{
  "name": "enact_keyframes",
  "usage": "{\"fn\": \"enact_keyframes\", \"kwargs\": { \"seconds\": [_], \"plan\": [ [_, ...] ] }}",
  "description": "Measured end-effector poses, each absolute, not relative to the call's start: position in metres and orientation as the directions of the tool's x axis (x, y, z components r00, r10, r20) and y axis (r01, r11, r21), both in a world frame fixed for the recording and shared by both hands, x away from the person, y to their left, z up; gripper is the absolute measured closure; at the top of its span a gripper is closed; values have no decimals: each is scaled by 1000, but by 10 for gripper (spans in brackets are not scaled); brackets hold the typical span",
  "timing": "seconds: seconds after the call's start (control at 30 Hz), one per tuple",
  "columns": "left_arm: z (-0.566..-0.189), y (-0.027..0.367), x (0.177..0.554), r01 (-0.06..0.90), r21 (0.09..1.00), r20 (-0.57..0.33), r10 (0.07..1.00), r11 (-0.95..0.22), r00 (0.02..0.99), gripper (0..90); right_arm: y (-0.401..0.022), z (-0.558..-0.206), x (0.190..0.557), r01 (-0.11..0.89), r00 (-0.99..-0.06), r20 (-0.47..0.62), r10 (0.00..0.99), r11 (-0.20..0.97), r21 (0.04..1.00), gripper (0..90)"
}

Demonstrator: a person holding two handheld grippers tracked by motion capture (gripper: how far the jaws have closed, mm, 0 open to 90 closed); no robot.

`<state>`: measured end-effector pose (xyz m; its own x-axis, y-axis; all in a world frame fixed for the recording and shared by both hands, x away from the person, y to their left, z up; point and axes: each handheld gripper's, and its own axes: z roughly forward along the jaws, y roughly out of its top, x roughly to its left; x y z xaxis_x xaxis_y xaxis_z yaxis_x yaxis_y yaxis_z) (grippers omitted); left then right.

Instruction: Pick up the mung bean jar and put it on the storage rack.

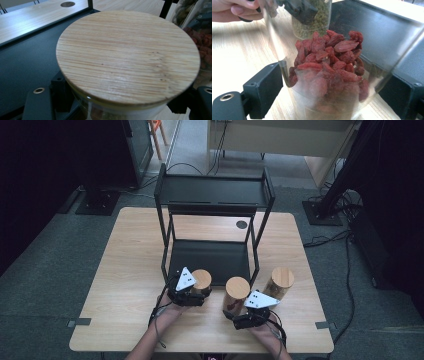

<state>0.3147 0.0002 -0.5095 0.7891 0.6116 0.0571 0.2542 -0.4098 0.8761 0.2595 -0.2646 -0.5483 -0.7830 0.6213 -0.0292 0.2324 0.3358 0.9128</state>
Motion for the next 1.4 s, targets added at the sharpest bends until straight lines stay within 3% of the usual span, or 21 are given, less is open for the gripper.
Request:
{"fn": "enact_keyframes", "kwargs": {
  "seconds": [0.33, 0.8, 1.4],
  "plan": [
    [-507, -2, 323, 212, 882, 109, 621, -420, 776, 255, -264, -548, 260, 240, -783, -23, 621, 337, 910, 101],
    [-506, -4, 340, 263, 870, 64, 625, -417, 778, 255, -264, -548, 260, 240, -784, -24, 621, 338, 910, 101],
    [-502, -10, 352, 261, 867, 80, 636, -424, 767, 255, -264, -548, 260, 243, -788, -22, 615, 343, 908, 101]
  ]
}}
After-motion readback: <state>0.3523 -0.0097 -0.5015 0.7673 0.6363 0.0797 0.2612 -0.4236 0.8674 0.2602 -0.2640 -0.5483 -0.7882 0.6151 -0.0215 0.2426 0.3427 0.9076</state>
